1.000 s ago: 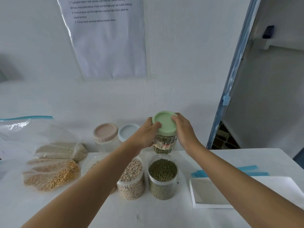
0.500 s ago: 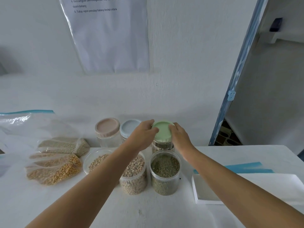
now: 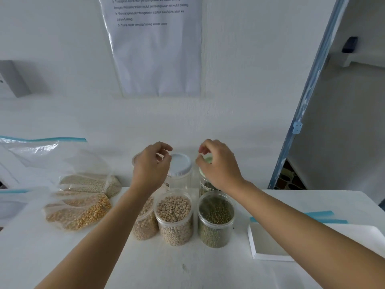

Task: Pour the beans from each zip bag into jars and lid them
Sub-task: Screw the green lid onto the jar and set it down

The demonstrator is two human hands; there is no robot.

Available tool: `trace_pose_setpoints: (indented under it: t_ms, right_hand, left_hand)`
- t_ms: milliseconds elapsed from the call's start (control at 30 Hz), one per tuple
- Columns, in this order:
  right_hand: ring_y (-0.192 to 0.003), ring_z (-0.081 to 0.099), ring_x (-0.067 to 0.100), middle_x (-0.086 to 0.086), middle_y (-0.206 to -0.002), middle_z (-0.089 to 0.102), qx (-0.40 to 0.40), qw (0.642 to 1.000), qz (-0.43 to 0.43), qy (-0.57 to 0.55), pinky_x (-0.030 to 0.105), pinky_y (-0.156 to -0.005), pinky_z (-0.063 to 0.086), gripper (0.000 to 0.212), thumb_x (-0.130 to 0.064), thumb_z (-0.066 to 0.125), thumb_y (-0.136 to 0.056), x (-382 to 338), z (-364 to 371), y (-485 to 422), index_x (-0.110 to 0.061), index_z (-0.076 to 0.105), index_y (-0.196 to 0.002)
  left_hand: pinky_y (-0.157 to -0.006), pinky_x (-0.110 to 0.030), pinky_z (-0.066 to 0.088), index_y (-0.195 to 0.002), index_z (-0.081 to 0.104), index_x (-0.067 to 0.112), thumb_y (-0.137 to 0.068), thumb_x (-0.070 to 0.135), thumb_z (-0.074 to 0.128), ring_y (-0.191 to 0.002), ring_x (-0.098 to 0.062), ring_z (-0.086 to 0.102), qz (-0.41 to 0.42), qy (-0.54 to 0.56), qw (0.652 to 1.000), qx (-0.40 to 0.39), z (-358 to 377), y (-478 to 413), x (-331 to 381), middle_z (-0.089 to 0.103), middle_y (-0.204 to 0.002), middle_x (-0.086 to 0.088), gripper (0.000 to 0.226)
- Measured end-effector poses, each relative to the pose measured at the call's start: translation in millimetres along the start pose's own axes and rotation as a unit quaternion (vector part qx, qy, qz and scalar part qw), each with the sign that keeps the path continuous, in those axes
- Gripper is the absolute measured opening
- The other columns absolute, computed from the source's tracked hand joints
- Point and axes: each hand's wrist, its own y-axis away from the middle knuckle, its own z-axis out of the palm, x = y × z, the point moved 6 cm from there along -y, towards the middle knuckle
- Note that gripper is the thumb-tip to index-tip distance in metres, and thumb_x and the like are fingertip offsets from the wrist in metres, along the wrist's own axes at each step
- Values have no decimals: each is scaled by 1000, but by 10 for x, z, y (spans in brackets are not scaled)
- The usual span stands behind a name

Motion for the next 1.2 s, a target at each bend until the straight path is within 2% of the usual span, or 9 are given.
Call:
trace_pose_setpoints:
  t_ms: [133,267,367,533,700,800,900,1067,1200]
  right_hand:
    - [-133,44,26,3,-144,46,-207,962,-64,165,50,-109,37,66,-55,63,-90,-256,420,-242,-30,40,-146]
    - [-144,37,28,4,-160,33,-280,926,-59,246,53,-115,30,85,-68,59,-87,-174,742,-335,-34,25,-157]
    - [-129,51,26,2,-146,48,-257,940,-32,220,43,-102,45,80,-71,60,-85,-132,797,-326,-30,40,-151]
    - [-116,54,23,1,-127,55,-167,972,-23,161,39,-92,48,67,-65,70,-81,-253,692,-243,-25,57,-134]
    - [-118,50,28,6,-127,55,-16,993,-50,102,37,-93,48,60,-60,73,-76,-610,288,-110,-18,66,-118]
    - [-117,51,25,4,-123,56,70,992,-75,76,32,-89,48,61,-66,66,-72,-963,-2,32,-19,67,-110]
    - [-118,50,23,2,-124,56,123,985,-96,76,27,-89,46,57,-64,66,-71,-1330,-215,196,-20,68,-107]
    - [-113,52,16,-5,-117,56,105,993,-53,23,17,-91,40,53,-66,67,-69,-1646,-279,589,-25,68,-103]
    - [-114,53,11,-9,-114,56,20,999,-17,-34,20,-95,40,49,-61,76,-66,-1716,-136,961,-29,68,-102]
  left_hand:
    - [-106,-48,28,-134,62,29,-104,33,47,-136,-22,39,27,-225,974,-28,-44,-87,-275,53,-141,4,33]
    - [-103,-50,23,-144,50,38,-109,42,28,-140,-16,38,14,-286,950,-123,29,-71,-522,44,-153,12,42]
    - [-103,-51,24,-147,44,38,-108,45,23,-140,-14,40,19,-276,948,-158,66,-46,-621,45,-153,11,45]
    - [-114,-58,24,-146,49,33,-95,54,14,-143,-14,37,35,-197,964,-173,51,-34,-686,48,-151,8,65]
    - [-101,-40,19,-143,52,37,-108,55,26,-140,-11,39,86,-75,984,-136,-194,38,-393,53,-145,15,47]
    - [-108,-44,37,-135,53,35,-103,61,32,-130,-6,53,124,88,979,-138,-455,163,-158,61,-133,20,46]
    - [-99,-30,49,-133,53,24,-108,43,43,-121,-6,60,140,219,956,-136,-699,345,26,65,-124,16,33]
    - [-91,-17,47,-132,49,22,-104,35,44,-118,-6,60,123,322,924,-167,-951,797,67,63,-124,3,31]
    - [-100,-27,46,-142,48,23,-86,15,49,-129,-12,54,79,354,899,-246,-970,1204,-244,60,-136,3,56]
